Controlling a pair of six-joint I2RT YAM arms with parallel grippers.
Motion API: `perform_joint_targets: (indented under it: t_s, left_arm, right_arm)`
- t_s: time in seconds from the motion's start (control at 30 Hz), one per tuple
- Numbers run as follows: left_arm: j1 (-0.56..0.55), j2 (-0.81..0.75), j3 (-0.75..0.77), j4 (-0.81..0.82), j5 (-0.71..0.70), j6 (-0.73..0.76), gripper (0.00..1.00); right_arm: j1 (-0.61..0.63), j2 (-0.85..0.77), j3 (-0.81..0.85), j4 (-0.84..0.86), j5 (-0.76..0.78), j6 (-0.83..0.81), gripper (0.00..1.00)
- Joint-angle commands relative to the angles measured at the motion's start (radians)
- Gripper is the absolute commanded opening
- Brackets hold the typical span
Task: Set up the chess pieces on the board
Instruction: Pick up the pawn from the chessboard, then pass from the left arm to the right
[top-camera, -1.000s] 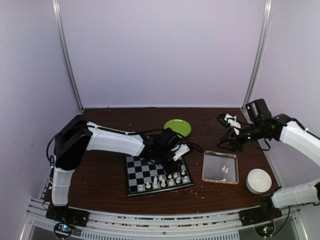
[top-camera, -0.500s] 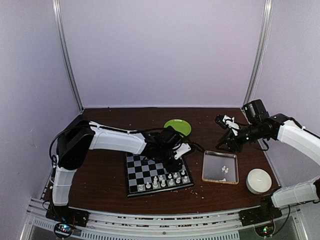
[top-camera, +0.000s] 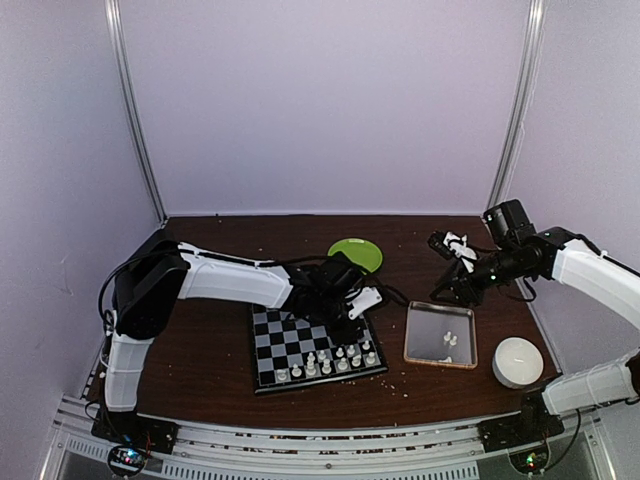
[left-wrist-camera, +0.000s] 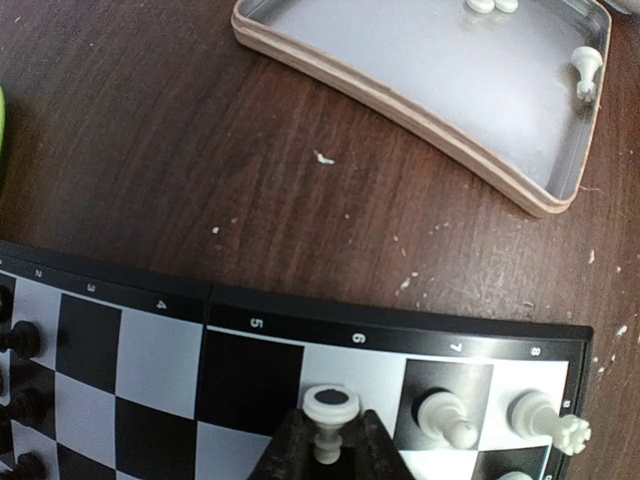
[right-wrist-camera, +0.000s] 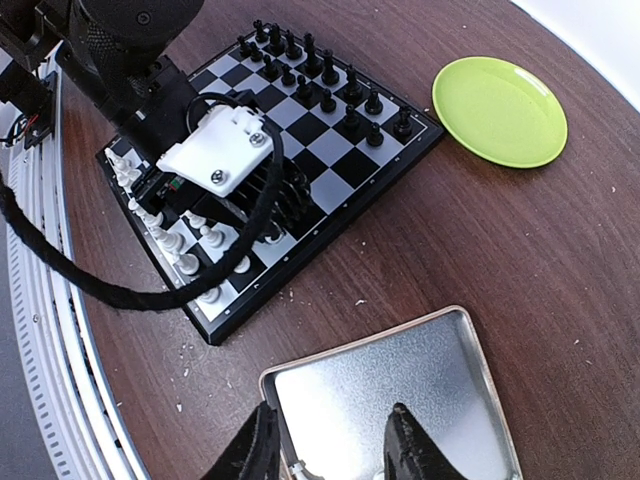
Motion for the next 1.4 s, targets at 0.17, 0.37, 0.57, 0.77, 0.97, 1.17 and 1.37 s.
perform_joint_targets:
  t_s: [0.17, 0.37, 0.57, 0.77, 0.97, 1.17, 1.37]
  left_arm:
    - [0.007, -0.021, -0.047, 0.008, 0.012, 0.012, 0.14]
    - [0.007, -0.016, -0.045, 0.019, 0.013, 0.019, 0.05]
    - [0.024, -0.087, -0.065, 0.024, 0.034, 0.024, 0.01]
    - [0.073, -0.193, -0.050, -0.026, 0.145, 0.039, 0.01]
    - [0.111, -0.256, 0.039, -0.147, 0.255, 0.052, 0.01]
    - [0.125, -0.276, 0.120, -0.245, 0.413, 0.036, 0.01]
    - [0.127, -0.282, 0.146, -0.262, 0.535, -0.028, 0.01]
  right_arm:
    - [-0.007, 0.005, 0.010, -0.011, -0.021, -0.011, 0.36]
    - [-0.008, 0.006, 0.012, -0.012, -0.024, -0.011, 0.36]
    - [-0.007, 0.011, 0.062, -0.107, -0.070, -0.072, 0.36]
    - [0.024, 0.010, 0.151, -0.213, -0.116, -0.197, 0.34]
    - [0.157, -0.009, 0.245, -0.194, 0.050, -0.248, 0.35]
    - [0.341, 0.045, 0.344, -0.203, 0.255, -0.333, 0.36]
    - [0.513, 0.111, 0.371, -0.142, 0.465, -0.404, 0.41]
